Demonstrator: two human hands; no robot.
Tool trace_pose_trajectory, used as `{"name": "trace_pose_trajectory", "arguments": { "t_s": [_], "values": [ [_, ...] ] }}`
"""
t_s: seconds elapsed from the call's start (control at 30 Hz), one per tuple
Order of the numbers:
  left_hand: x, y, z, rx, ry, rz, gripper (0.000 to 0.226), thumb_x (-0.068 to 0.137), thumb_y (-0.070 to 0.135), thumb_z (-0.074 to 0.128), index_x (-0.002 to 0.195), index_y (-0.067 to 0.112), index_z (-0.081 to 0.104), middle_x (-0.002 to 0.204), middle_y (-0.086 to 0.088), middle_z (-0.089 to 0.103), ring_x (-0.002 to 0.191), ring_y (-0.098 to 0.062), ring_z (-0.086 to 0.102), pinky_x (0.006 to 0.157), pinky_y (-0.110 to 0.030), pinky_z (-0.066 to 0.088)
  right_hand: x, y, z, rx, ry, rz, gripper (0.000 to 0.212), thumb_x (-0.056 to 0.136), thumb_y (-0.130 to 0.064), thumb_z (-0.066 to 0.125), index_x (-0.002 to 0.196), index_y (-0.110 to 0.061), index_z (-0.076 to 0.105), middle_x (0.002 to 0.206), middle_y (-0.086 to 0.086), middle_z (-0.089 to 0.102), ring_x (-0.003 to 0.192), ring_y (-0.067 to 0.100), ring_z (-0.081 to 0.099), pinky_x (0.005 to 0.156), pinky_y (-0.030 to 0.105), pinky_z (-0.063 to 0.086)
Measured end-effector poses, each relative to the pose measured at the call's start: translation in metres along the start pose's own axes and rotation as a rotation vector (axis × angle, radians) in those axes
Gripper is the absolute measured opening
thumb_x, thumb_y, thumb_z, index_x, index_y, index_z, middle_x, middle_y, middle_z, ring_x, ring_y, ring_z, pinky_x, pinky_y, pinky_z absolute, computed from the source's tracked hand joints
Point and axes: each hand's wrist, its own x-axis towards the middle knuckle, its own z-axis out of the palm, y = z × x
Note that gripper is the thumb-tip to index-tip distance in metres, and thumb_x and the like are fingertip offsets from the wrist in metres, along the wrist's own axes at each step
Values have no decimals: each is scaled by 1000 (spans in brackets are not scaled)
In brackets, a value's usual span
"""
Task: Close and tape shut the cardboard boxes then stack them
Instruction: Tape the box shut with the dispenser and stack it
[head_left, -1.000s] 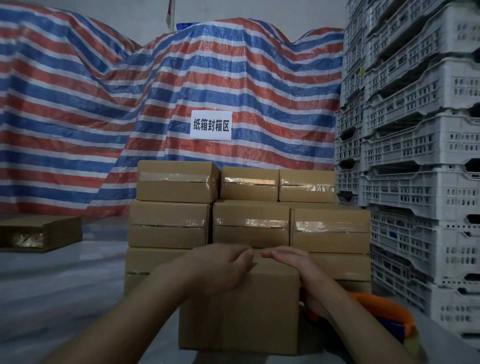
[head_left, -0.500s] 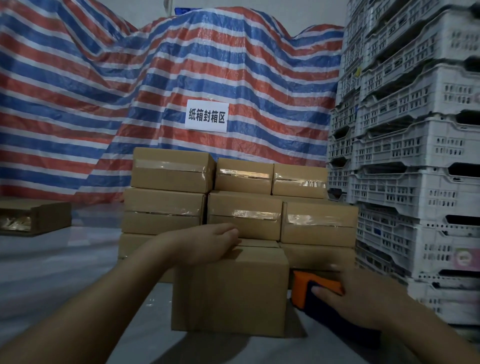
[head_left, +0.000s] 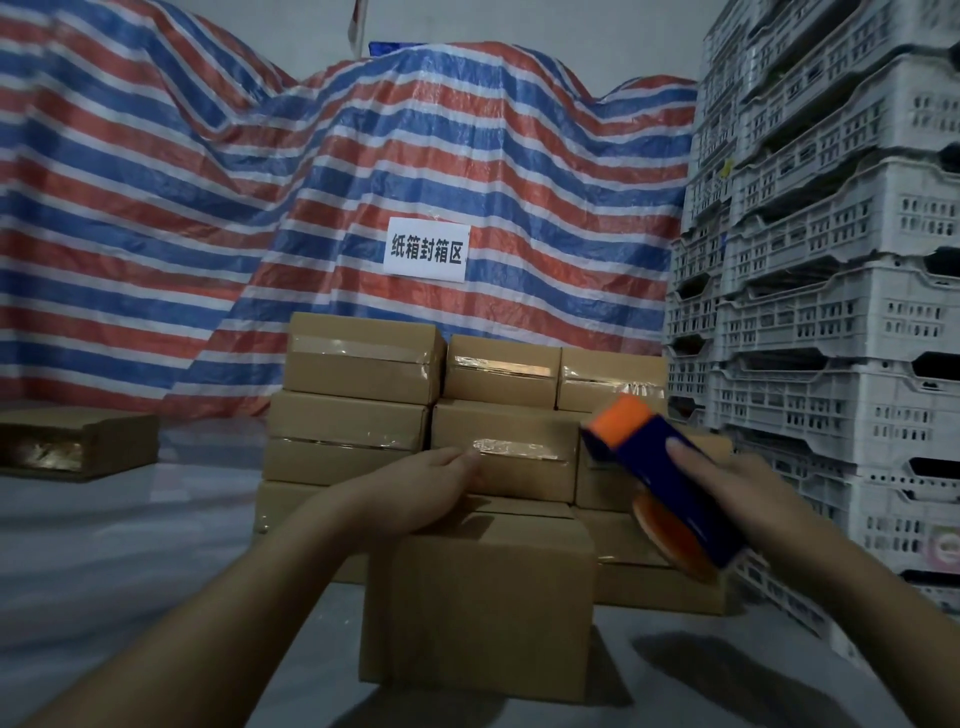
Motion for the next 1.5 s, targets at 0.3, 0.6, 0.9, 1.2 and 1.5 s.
{"name": "trace_pose_trajectory", "arguments": {
  "t_s": [0.3,0.6,0.9,1.2,1.5],
  "values": [
    [-3,0,-5,-435,31,-54,68,102,57,16,118,12,64,118,-4,69,107,-12,64,98,-29,43,43,-88,56,432,-347,-69,57,83,-62,63,115,-15,68,86,9,76,72,21,72,77,39,58],
    [-6,6,-19,-860,20,-150,70,103,54,20,115,-1,62,117,-18,68,104,-24,65,89,-27,45,53,-82,75,292,-454,-90,72,67,-71,66,112,-15,69,84,12,77,65,19,72,59,27,59],
    [-6,9,-23,-1110,96,-225,36,97,31,55,112,0,63,96,-14,72,96,-24,69,43,-20,51,56,-86,76,248,-491,-136,67,74,-67,61,112,-13,68,88,15,77,68,21,72,63,28,59],
    [3,7,-17,-1091,188,-200,16,97,11,55,105,0,63,69,-7,69,81,-18,67,50,-20,53,59,-86,77,232,-519,-175,72,65,-73,64,107,-14,71,83,13,77,65,19,71,59,24,57],
    [6,-10,-3,-794,389,-214,16,95,15,54,82,8,62,74,-8,56,61,-17,42,61,-31,36,71,-96,64,28,-629,-107,63,82,-66,61,116,-13,67,86,11,76,67,17,70,60,24,56]
  ]
}}
